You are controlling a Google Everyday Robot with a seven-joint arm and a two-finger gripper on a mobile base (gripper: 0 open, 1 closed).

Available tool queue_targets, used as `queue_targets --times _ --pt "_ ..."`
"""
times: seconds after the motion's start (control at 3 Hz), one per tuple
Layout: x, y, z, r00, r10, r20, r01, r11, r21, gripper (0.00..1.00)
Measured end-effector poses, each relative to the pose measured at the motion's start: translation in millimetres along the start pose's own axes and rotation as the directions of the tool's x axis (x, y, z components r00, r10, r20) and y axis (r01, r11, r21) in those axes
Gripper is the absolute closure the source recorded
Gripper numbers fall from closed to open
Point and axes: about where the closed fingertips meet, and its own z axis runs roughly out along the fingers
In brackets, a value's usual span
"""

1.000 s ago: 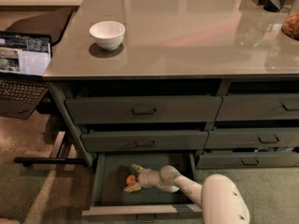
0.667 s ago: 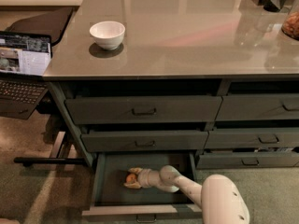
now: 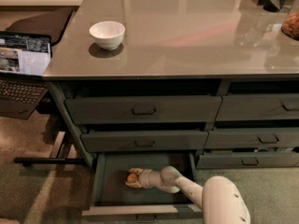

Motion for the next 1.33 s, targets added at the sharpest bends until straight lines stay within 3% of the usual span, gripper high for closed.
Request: queue_targets --times 0.33,0.67,1.0,1.33 --pt "-1 2 -1 1.0 0.002 0.015 -0.002 1.0 -0.004 1.0" --pt "-21 3 -18 0.999 -0.009 0.052 0.011 0.9995 -0.029 1.0" --pt "-56 8 -56 0.997 -0.03 0.074 0.038 0.9937 -0.105 1.0" --pt "-104 10 -115 0.994 -0.086 0.07 0.097 0.9792 -0.178 1.0"
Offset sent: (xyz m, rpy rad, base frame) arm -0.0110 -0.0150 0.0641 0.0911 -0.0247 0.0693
